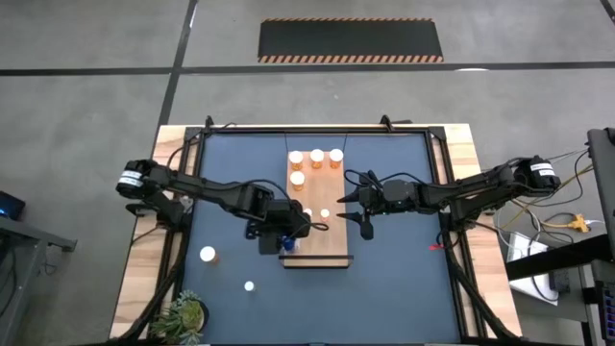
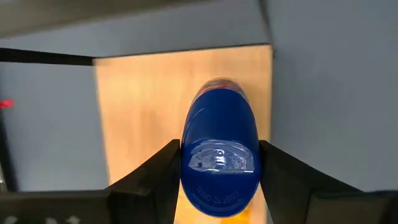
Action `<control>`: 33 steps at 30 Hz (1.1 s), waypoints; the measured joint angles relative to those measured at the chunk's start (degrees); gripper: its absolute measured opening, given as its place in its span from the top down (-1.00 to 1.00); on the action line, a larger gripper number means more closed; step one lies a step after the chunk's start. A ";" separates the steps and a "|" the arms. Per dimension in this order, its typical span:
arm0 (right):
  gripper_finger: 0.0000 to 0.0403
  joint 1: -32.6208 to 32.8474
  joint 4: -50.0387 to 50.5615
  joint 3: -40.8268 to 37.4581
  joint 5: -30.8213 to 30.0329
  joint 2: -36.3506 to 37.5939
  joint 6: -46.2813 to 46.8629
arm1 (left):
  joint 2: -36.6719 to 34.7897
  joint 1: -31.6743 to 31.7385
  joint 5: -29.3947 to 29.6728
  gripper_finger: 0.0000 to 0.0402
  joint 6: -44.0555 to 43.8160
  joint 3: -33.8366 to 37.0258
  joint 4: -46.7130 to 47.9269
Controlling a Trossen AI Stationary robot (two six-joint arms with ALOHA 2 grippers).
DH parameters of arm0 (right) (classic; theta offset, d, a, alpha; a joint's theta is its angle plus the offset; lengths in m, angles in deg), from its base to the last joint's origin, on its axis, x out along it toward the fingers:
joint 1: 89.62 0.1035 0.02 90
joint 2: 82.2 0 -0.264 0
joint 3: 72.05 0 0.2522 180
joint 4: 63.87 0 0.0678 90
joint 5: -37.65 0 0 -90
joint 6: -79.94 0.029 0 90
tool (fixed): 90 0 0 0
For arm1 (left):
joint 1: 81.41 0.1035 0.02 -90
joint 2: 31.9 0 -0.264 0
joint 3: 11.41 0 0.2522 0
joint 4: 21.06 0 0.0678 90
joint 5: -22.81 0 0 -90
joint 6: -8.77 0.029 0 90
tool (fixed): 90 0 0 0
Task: Pick and place medicine bottles onto shelf by color
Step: Put the blue pill bottle on the shelf
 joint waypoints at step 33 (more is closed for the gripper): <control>0.06 0.03 0.22 0.00 0.00 0.00 0.23 | -0.50 0.13 2.60 -0.19 -1.50 1.49 -4.75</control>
